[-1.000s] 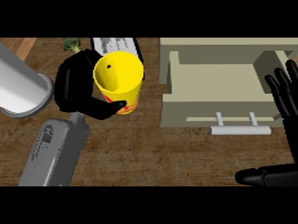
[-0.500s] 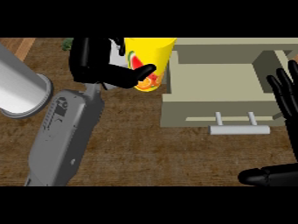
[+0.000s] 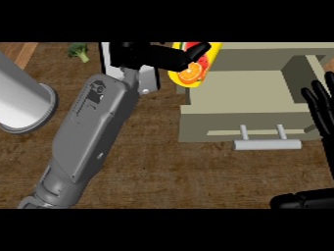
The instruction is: Pick up the cup, place it into the drawer and close the drawer
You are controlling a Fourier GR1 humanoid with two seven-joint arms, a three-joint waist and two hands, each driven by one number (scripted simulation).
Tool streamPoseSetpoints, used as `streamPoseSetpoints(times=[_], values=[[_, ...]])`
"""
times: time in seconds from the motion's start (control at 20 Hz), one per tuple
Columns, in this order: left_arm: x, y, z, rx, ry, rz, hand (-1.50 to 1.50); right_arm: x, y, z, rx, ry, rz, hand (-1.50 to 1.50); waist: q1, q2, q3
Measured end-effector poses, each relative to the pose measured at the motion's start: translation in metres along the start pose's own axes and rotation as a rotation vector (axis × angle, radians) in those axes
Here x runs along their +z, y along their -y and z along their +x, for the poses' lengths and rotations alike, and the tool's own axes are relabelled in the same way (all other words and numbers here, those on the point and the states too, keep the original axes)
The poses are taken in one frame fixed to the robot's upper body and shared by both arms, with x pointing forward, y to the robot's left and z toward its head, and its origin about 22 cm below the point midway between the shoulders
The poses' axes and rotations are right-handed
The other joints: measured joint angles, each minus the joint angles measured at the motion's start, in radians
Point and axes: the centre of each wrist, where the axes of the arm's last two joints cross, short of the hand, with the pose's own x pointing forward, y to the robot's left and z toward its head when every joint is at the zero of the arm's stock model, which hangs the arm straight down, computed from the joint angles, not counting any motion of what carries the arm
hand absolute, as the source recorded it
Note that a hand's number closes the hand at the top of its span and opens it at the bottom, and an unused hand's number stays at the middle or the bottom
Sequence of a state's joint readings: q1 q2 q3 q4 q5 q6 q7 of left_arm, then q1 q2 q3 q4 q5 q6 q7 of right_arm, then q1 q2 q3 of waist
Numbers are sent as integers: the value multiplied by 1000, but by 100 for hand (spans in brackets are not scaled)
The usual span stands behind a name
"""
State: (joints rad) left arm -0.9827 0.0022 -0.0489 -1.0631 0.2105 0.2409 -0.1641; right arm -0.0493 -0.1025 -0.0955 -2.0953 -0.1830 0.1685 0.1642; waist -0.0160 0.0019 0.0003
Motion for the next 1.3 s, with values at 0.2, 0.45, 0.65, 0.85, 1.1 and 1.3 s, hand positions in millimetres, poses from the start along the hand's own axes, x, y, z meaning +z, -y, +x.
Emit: streamPoseSetpoints(times=[0.2, 0.45, 0.65, 0.85, 1.1, 1.3], values=[[-8, 16, -8, -16, -31, 1, 150, -4, 0, -1, -4, 11, 0, -150, -4, 1, 0], [-19, 30, -17, -45, -58, 10, 150, -5, 1, -5, 1, 7, 1, -150, -12, 3, 0], [-23, 37, -26, -63, -82, 13, 150, -12, 5, -7, 0, 16, 4, -150, -16, 5, 0], [-22, 43, -37, -88, -122, 7, 150, -15, 2, -9, -2, 11, 6, -150, -27, 7, 0], [-18, 45, -51, -147, -155, -9, 150, -20, 1, -8, -8, 19, 25, -150, -46, 12, 1], [-15, 49, -57, -187, -173, -22, 150, -24, -5, -5, -16, 29, 42, -150, -64, 15, 1]])
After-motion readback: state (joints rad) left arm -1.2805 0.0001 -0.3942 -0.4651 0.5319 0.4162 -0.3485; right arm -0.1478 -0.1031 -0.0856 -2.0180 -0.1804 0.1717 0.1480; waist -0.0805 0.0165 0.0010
